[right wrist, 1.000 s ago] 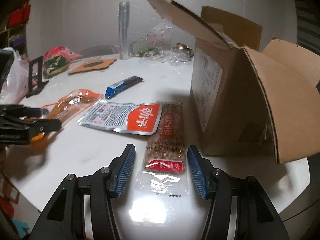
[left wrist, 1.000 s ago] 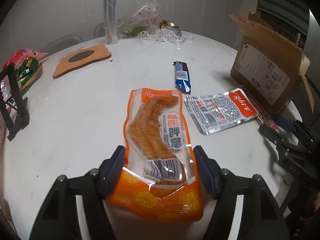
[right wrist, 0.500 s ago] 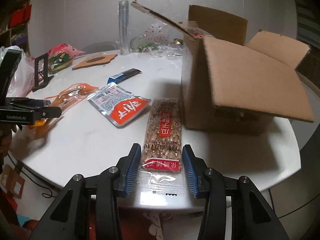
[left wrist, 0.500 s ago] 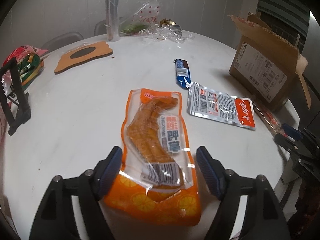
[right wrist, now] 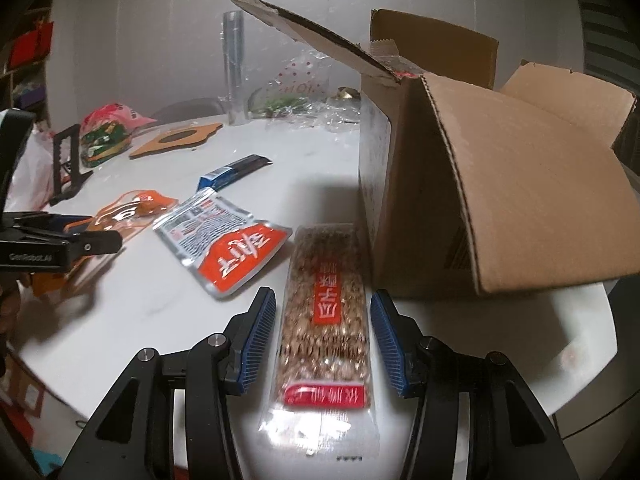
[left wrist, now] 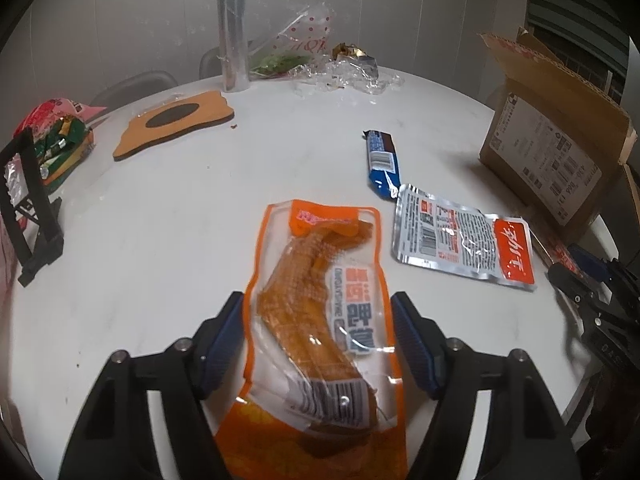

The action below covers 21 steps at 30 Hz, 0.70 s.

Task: Organize snacks
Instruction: 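Close left tool on orange pack while right tool grasps peanut candy bar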

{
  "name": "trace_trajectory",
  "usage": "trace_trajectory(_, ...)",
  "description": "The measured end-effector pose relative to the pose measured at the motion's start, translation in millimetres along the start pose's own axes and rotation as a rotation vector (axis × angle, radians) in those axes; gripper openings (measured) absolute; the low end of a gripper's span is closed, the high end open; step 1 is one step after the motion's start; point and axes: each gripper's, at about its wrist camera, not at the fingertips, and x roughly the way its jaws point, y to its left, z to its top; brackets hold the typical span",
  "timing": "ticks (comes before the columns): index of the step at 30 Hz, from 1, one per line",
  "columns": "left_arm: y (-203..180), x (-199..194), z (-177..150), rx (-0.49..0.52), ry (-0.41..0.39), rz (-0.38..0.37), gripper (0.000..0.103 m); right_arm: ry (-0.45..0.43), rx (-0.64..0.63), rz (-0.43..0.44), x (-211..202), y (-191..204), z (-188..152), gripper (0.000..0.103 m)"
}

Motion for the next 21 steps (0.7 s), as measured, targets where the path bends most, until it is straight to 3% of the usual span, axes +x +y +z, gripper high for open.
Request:
trace_trajectory(3, 0.0, 0.2, 0.3, 0.000, -0.009, -0.010, 0.067, 0.000, 0.002, -0.009, 2.2, -0.5, 1.4, 0.045)
trace_trajectory(5, -0.1, 0.4, 0.4, 0.000, -0.010, -0.012, 0.067, -0.001, -0.001, -0.013, 2.3, -0.8, 1.3, 0.037)
trace_trajectory(21, 13.7, -23.9, -8.3, -0.053, -0.060, -0.023, 0.062, -0.034, -0.026, 0.029, -21.4, 8.7, 3.4, 0.037)
